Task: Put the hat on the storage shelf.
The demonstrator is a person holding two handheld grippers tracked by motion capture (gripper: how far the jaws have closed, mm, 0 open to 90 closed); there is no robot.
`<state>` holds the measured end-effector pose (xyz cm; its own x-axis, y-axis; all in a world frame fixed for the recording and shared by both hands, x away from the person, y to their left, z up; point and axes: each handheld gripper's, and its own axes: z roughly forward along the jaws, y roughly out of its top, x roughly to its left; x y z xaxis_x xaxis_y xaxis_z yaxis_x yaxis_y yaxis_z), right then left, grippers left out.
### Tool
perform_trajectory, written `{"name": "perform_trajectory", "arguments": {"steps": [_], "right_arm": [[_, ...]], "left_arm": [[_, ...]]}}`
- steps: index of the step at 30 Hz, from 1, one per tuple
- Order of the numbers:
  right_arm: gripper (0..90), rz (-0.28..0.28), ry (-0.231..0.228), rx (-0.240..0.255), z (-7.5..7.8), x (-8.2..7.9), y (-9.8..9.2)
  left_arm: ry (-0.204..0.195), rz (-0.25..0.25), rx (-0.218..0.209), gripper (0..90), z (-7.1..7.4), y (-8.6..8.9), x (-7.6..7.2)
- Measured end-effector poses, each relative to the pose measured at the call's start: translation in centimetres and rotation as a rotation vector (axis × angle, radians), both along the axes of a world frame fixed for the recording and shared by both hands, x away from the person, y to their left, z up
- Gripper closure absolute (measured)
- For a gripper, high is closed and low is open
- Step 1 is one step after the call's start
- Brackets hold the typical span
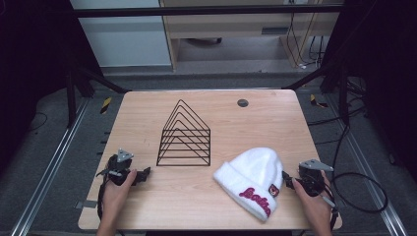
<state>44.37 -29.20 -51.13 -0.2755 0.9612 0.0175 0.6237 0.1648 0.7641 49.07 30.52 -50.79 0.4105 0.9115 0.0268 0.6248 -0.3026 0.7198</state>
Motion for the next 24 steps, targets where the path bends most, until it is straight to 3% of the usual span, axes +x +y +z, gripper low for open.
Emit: {"name": "perform_trajectory", "arguments": {"steps": [18, 23, 24], "right_arm": [[30.0, -0.017, -0.007, -0.017, 0.0, -0.1, -0.11], [24.7, -0.005, 0.014, -0.021, 0.13, 0.06, -0.18], [22.9, 0.02, 0.051, -0.024, 0.49, 0.21, -0.31]], "left_arm": [[0.001, 0.004, -0.001, 2.6, -0.01, -0.03, -0.68], [0.003, 0.004, 0.0, 2.6, 0.01, -0.02, -0.84], [0.003, 0.003, -0.001, 2.6, 0.0, -0.02, -0.9]]}}
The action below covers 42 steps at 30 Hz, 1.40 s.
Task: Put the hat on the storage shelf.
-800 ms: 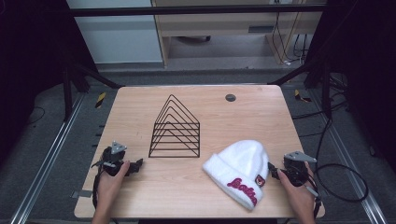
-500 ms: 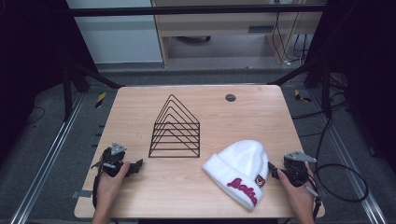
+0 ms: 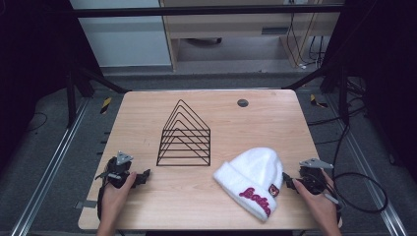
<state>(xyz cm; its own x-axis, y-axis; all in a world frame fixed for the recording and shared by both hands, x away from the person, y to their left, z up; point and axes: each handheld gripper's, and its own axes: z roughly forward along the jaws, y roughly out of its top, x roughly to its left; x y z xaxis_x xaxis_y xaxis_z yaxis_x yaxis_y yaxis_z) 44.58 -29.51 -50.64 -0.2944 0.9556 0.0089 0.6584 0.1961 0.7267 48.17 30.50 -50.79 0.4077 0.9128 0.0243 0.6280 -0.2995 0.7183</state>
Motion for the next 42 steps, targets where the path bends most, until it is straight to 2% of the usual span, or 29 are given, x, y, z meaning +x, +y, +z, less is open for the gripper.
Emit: {"name": "perform_trajectory", "arguments": {"steps": [2, 3, 6, 7, 8, 13, 17, 19, 20, 22, 28, 30, 35, 42], "right_arm": [[22.5, 0.004, 0.008, -0.007, 0.2, 0.1, -0.1], [19.3, -0.004, -0.006, -0.027, 1.6, 0.0, -0.6], [14.4, 0.016, -0.002, -0.026, 3.3, 0.3, -0.7], [14.4, 0.016, -0.002, -0.026, 3.3, 0.3, -0.7], [12.3, 0.045, 0.023, -0.057, 4.7, 0.8, -0.3], [16.5, 0.097, 0.034, -0.099, 7.1, 2.4, 0.9], [25.0, 0.145, 0.076, -0.109, 8.1, 4.1, 1.8], [28.4, 0.154, 0.085, -0.113, 8.2, 4.4, 2.0], [32.5, 0.177, 0.115, -0.106, 8.4, 5.3, 2.5], [35.7, 0.18, 0.117, -0.114, 8.5, 5.8, 2.7], [38.3, 0.207, 0.162, -0.123, 8.3, 7.2, 3.4], [40.5, 0.198, 0.186, -0.083, 8.1, 7.6, 3.6], [44.6, 0.218, 0.216, -0.097, 7.3, 8.4, 4.2], [45.9, 0.23, 0.26, -0.102, 6.2, 9.4, 4.6]], "left_arm": [[0.001, -0.001, 0.0, 2.5, 0.0, 0.0, 0.0], [0.001, -0.002, -0.001, 2.5, 0.0, 0.0, 0.0], [0.0, -0.005, 0.002, 2.4, 0.0, 0.0, 0.0], [0.0, -0.005, 0.002, 2.4, 0.0, 0.0, 0.0], [0.0, -0.006, 0.002, 2.4, 0.0, 0.0, 0.0], [0.0, -0.007, -0.001, 2.2, 0.0, 0.0, 0.0], [0.0, -0.008, -0.002, 2.1, 0.0, 0.0, 0.0], [0.0, -0.008, -0.002, 2.1, 0.0, 0.0, 0.0], [0.0, -0.009, -0.002, 2.1, 0.0, 0.0, 0.0], [0.001, -0.009, -0.002, 2.1, 0.0, 0.0, 0.0], [0.001, -0.011, -0.003, 2.0, 0.0, 0.0, -0.1], [0.001, -0.011, -0.003, 2.0, 0.0, 0.0, -0.1], [0.001, -0.011, -0.003, 2.0, 0.0, 0.0, -0.1], [0.002, -0.012, -0.003, 1.9, 0.0, 0.0, -0.1]]}}
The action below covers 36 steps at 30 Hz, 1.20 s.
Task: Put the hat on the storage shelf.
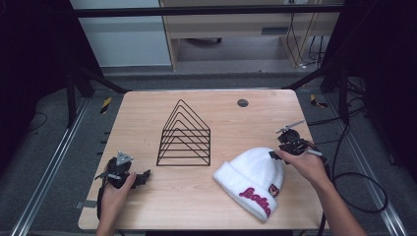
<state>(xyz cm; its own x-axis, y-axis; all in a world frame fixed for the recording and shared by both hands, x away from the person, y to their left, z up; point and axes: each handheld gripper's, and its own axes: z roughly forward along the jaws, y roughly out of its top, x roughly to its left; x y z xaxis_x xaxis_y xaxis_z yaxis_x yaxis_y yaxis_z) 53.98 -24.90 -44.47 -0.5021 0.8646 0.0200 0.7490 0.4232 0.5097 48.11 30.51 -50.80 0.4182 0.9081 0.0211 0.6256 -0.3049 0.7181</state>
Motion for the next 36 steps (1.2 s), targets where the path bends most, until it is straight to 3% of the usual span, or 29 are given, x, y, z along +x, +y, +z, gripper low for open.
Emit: {"name": "perform_trajectory", "arguments": {"steps": [8, 16, 31, 36], "right_arm": [[45.1, 0.001, 0.037, 0.012, -1.3, 0.3, 0.6], [45.6, 0.005, 0.042, 0.011, -2.0, 0.4, 0.8], [53.0, -0.004, 0.074, 0.032, -2.7, 0.4, 1.1], [60.3, 0.005, 0.07, 0.03, -2.8, 0.4, 1.1]], "left_arm": [[-0.001, -0.002, 0.0, 2.0, 0.0, 0.0, 0.0], [-0.001, -0.003, 0.001, 1.9, 0.0, 0.0, 0.0], [-0.001, -0.003, 0.001, 1.9, 0.0, 0.0, 0.0], [-0.001, -0.003, 0.001, 1.9, 0.0, 0.0, 0.0]]}}
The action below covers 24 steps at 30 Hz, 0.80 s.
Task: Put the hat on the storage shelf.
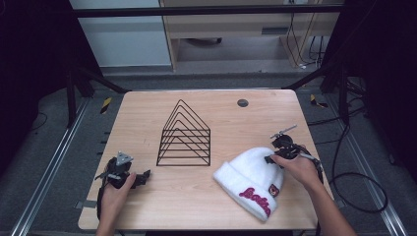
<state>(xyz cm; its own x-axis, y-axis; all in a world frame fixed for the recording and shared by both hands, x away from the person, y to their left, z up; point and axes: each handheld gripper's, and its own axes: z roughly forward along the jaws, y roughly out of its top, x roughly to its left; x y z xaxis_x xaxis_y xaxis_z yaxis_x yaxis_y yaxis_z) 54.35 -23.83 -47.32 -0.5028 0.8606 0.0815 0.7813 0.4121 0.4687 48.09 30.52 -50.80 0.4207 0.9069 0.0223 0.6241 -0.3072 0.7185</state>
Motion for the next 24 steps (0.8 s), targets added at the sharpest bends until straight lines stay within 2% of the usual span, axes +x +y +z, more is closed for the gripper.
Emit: {"name": "perform_trajectory", "arguments": {"steps": [4, 8, 9, 10, 15, 18, 24], "right_arm": [[63.0, 0.001, 0.003, 0.003, 0.0, 0.0, 0.0], [71.5, 0.007, -0.001, 0.008, 0.0, -0.1, 0.1], [72.4, 0.003, 0.01, 0.016, 0.1, -0.1, 0.1], [73.9, 0.011, -0.003, 0.008, 0.0, -0.1, 0.1], [78.9, 0.022, -0.01, 0.01, 0.3, -0.3, 0.0], [80.5, 0.022, -0.025, 0.015, 0.6, -0.5, 0.1], [82.2, 0.046, -0.096, 0.029, 2.2, -1.5, 0.1]], "left_arm": [[0.0, 0.0, 0.0, 1.9, 0.0, 0.0, 0.0], [0.0, 0.0, 0.0, 2.0, 0.0, 0.0, 0.0], [0.0, 0.0, 0.0, 1.9, 0.0, 0.0, 0.0], [0.001, 0.001, -0.002, 1.9, 0.0, 0.0, 0.0], [0.001, -0.004, 0.0, 1.9, 0.0, 0.0, 0.0], [0.0, -0.004, 0.001, 1.9, 0.0, 0.0, 0.0], [0.0, -0.004, 0.001, 1.9, 0.0, 0.0, 0.0]]}}
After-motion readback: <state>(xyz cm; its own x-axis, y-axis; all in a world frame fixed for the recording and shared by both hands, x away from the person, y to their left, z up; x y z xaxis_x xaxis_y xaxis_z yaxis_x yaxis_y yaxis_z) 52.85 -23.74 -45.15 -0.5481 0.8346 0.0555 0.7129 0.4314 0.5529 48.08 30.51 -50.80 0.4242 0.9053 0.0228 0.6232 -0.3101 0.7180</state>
